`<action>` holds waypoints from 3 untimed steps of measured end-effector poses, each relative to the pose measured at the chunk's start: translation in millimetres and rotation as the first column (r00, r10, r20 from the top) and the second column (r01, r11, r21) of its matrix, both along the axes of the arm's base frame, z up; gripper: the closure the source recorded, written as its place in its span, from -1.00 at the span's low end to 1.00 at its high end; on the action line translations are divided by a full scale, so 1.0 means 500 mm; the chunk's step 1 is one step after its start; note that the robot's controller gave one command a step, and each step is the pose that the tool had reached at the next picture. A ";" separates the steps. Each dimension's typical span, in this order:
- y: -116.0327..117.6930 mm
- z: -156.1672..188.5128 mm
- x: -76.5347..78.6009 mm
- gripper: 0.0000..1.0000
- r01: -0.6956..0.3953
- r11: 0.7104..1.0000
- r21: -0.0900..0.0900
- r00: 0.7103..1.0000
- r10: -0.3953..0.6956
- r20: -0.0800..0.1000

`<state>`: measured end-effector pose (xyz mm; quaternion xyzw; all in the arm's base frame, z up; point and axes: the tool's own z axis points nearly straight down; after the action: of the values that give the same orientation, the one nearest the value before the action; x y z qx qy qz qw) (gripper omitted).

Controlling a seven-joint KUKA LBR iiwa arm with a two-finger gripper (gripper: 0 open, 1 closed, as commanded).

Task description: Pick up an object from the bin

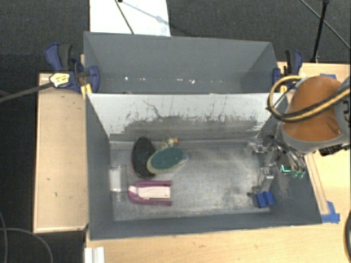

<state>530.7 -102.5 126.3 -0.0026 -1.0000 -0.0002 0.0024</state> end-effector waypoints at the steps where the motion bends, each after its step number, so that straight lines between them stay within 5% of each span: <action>1: -0.076 -0.097 -0.070 -1.00 -0.180 0.984 0.003 0.984 0.180 0.004; 2: -0.096 -0.109 -0.083 -1.00 -0.519 0.855 0.000 0.855 0.519 0.007; 3: -0.067 -0.109 -0.099 -1.00 -0.736 0.676 0.016 0.677 0.736 0.015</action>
Offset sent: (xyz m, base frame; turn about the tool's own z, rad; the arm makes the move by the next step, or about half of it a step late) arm -0.0352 -0.0392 -0.0492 -0.1841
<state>481.2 -136.1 71.9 0.3998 -0.9166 -0.0096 -0.0014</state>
